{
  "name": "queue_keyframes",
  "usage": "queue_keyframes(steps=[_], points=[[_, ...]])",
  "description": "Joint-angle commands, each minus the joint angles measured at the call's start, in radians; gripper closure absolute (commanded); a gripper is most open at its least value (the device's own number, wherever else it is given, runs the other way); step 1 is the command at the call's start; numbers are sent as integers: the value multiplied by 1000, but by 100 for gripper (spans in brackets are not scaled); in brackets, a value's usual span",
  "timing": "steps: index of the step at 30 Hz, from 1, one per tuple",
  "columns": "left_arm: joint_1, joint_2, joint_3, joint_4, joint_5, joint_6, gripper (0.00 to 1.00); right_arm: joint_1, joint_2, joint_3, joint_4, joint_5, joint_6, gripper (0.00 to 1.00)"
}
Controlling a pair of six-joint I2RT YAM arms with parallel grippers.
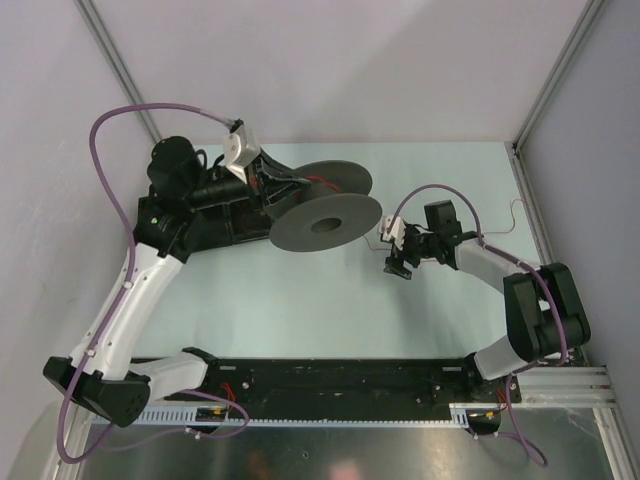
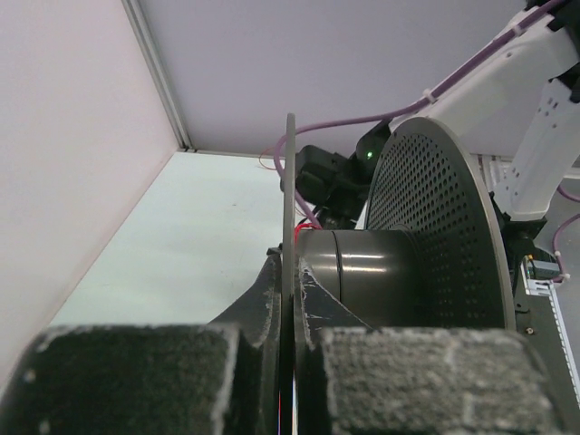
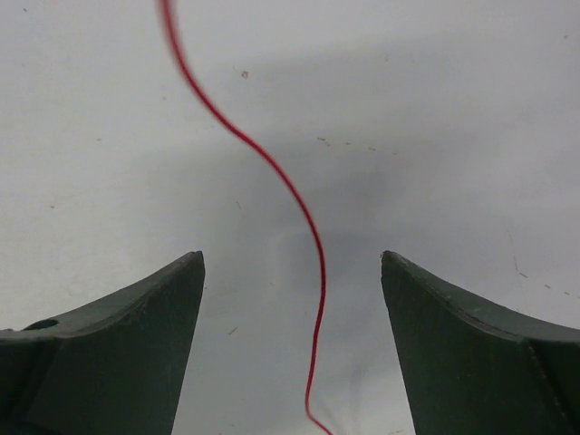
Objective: Wrap the cables
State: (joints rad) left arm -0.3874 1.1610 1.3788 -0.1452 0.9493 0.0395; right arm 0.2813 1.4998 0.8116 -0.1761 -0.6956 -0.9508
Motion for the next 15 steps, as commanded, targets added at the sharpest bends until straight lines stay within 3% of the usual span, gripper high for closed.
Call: queue_keyframes(steps=[1, 4, 8, 11, 15], points=[[6, -43, 63, 52, 7, -59, 100, -2, 34, 0, 75, 12, -49, 20], [9, -40, 68, 51, -10, -78, 100, -4, 51, 0, 93, 22, -37, 33], [17, -31, 79, 52, -85, -119, 100, -13, 45, 0, 83, 14, -6, 67], [30, -16, 84, 51, -259, -187, 100, -25, 11, -2, 36, -5, 11, 91], [38, 3, 63, 51, -564, -281, 100, -30, -94, -26, -8, -33, 49, 99]])
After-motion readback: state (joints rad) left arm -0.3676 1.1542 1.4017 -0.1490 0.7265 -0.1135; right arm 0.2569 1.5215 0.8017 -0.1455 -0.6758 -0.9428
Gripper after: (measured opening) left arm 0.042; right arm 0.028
